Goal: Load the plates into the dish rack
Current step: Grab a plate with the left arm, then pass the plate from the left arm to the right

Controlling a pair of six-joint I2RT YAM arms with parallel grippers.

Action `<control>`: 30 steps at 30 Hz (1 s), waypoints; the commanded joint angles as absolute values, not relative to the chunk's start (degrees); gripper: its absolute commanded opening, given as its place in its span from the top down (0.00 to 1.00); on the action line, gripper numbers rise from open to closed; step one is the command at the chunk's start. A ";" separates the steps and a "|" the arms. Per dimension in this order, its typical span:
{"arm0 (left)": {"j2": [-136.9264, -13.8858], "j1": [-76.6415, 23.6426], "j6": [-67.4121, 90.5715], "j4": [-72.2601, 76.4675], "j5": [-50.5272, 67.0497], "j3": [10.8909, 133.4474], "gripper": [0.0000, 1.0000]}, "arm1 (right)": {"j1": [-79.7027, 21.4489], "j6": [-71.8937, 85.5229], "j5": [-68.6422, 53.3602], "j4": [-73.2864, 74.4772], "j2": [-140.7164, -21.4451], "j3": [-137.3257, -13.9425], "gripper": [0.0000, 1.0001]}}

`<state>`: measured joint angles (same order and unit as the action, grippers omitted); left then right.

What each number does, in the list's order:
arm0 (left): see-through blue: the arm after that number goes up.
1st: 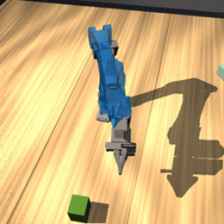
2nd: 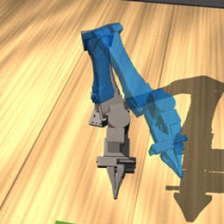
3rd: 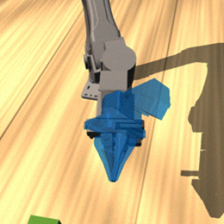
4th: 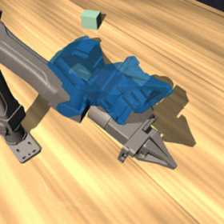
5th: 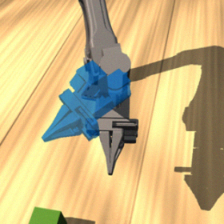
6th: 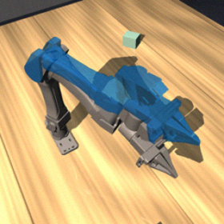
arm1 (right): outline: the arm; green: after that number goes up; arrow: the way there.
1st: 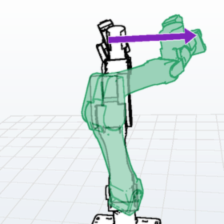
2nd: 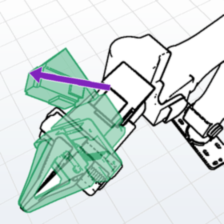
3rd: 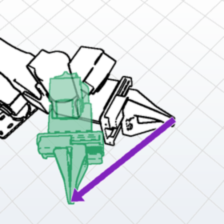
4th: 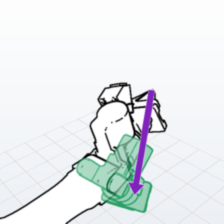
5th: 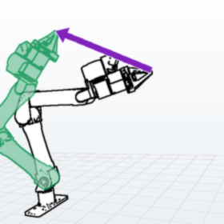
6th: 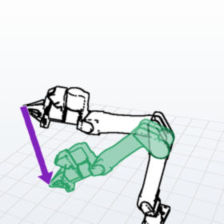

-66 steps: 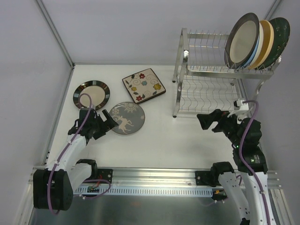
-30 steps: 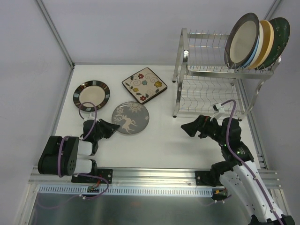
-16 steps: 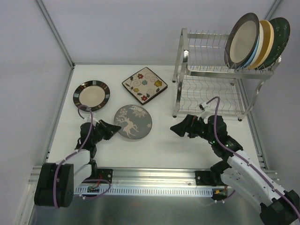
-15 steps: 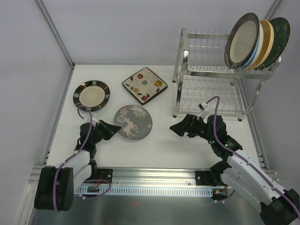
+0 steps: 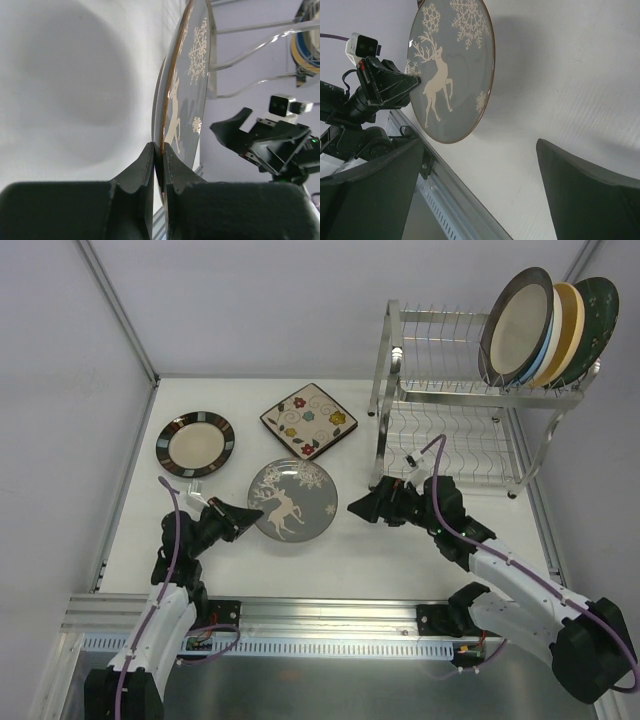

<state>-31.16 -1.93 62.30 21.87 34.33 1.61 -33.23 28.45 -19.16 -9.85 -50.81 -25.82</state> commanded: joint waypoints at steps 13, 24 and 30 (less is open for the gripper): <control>-25.40 -3.69 70.40 26.46 42.10 11.15 1.00 | -37.79 29.18 -22.41 -19.68 -62.13 -36.03 0.01; -26.02 -5.01 69.52 26.54 43.15 14.33 1.00 | -40.17 30.50 -24.43 -24.34 -69.43 -40.60 0.27; -25.93 -5.54 69.17 26.63 43.07 14.76 1.00 | -40.34 30.76 -25.57 -25.05 -69.87 -41.49 0.61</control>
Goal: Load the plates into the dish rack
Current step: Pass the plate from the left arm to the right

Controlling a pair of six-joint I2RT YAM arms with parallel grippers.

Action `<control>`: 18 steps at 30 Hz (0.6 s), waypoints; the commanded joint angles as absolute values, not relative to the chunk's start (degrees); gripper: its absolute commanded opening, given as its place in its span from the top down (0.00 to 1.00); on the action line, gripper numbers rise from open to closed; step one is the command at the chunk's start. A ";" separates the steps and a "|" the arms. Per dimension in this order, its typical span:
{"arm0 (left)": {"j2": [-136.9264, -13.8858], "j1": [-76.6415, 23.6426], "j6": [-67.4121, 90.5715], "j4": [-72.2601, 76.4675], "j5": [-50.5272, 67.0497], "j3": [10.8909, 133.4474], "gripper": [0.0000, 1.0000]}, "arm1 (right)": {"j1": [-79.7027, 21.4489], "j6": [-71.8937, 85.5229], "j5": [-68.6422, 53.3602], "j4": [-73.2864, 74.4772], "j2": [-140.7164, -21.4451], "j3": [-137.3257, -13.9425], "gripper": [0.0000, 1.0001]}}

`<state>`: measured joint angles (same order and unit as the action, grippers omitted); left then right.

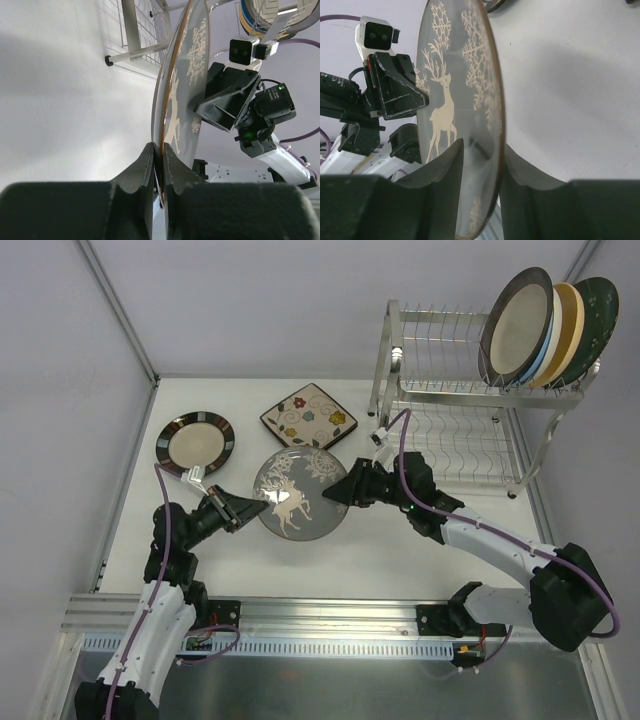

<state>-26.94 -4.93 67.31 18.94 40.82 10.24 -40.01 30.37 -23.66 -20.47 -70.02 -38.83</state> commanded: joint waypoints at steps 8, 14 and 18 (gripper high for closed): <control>-25.75 -5.63 68.64 26.63 43.16 14.41 1.00 | -40.34 30.32 -25.31 -23.73 -67.94 -41.66 0.99; -26.37 -5.71 67.59 26.54 42.98 13.80 0.62 | -40.43 28.30 -23.56 -19.78 -64.26 -42.98 1.00; -26.89 -5.71 67.24 26.46 42.63 13.80 0.39 | -40.43 26.19 -21.98 -13.82 -61.62 -45.34 0.99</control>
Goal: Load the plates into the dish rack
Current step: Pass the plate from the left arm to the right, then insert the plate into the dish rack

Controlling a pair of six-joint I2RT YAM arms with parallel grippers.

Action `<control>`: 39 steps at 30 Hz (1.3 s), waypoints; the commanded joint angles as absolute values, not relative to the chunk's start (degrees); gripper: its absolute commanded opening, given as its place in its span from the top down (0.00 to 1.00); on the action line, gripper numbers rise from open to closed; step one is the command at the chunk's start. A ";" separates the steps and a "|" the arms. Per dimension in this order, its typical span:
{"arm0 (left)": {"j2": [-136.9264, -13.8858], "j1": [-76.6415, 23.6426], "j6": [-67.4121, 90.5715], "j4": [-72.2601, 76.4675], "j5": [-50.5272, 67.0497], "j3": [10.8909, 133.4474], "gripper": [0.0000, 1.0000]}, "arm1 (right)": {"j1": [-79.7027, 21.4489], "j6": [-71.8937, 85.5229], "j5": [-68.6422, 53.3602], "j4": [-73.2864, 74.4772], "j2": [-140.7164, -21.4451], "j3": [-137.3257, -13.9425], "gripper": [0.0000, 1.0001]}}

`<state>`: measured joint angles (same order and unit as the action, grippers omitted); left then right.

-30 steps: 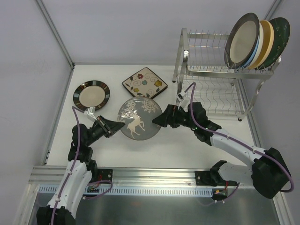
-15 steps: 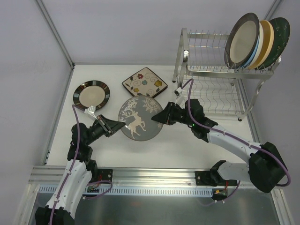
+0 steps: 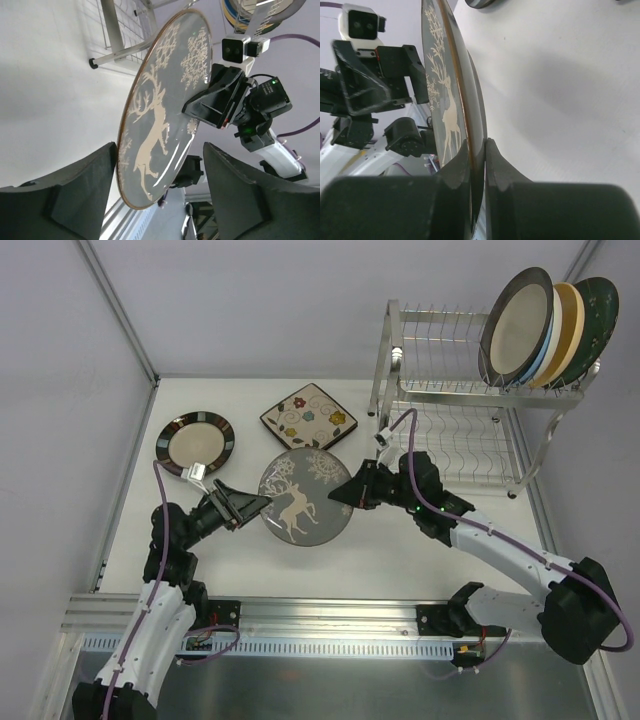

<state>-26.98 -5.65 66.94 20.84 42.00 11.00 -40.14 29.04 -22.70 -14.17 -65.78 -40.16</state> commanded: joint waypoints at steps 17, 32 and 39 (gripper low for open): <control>-32.69 -5.71 51.87 9.68 36.04 21.80 0.01 | -40.34 7.75 -12.58 13.08 -53.44 -66.43 0.99; -38.32 -5.71 25.85 -14.58 20.49 31.20 0.01 | -39.99 -12.55 6.84 21.80 -55.81 -93.50 0.99; -42.09 -5.71 18.64 -21.44 10.39 34.27 0.01 | -39.90 -24.05 19.84 15.76 -57.48 -100.54 0.99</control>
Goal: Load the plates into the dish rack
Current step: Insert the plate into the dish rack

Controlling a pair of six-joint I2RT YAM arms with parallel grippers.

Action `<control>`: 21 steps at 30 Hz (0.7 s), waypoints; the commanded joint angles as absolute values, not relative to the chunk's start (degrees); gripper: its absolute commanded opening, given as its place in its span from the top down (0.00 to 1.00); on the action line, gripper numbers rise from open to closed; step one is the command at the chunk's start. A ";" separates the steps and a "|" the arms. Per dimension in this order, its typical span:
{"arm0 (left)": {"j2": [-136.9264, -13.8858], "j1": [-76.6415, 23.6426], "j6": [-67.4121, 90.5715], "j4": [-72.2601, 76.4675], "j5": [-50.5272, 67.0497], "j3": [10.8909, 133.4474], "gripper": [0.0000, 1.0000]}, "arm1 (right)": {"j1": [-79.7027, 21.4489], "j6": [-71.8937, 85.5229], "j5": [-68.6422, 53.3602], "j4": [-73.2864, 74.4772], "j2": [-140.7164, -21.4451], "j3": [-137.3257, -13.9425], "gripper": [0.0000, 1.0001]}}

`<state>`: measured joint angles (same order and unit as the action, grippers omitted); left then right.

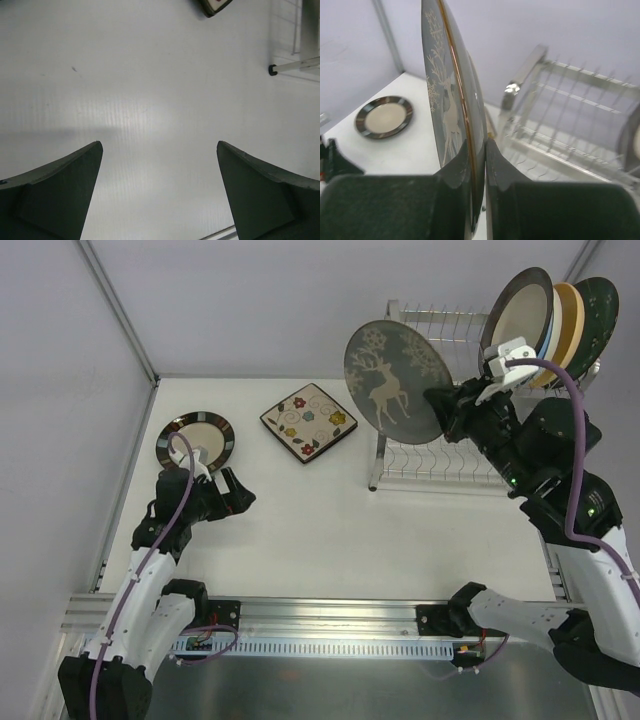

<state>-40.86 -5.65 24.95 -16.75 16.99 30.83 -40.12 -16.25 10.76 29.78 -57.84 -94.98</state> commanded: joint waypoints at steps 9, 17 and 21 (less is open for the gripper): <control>-45.70 -5.71 16.17 -23.73 6.24 35.68 0.01 | -39.81 -38.48 29.96 6.43 -63.54 -108.72 1.00; -45.53 -5.71 16.08 -23.82 4.57 35.60 0.01 | -35.43 -49.66 38.84 -1.58 -70.13 -112.41 1.00; -45.70 -5.71 16.17 -23.82 5.18 35.60 0.01 | -31.21 -47.82 40.52 -0.97 -72.42 -113.03 0.99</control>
<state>-45.84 -5.65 17.06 -23.35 5.69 33.93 -33.74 -45.98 37.06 10.63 -72.84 -108.71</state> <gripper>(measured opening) 0.990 0.089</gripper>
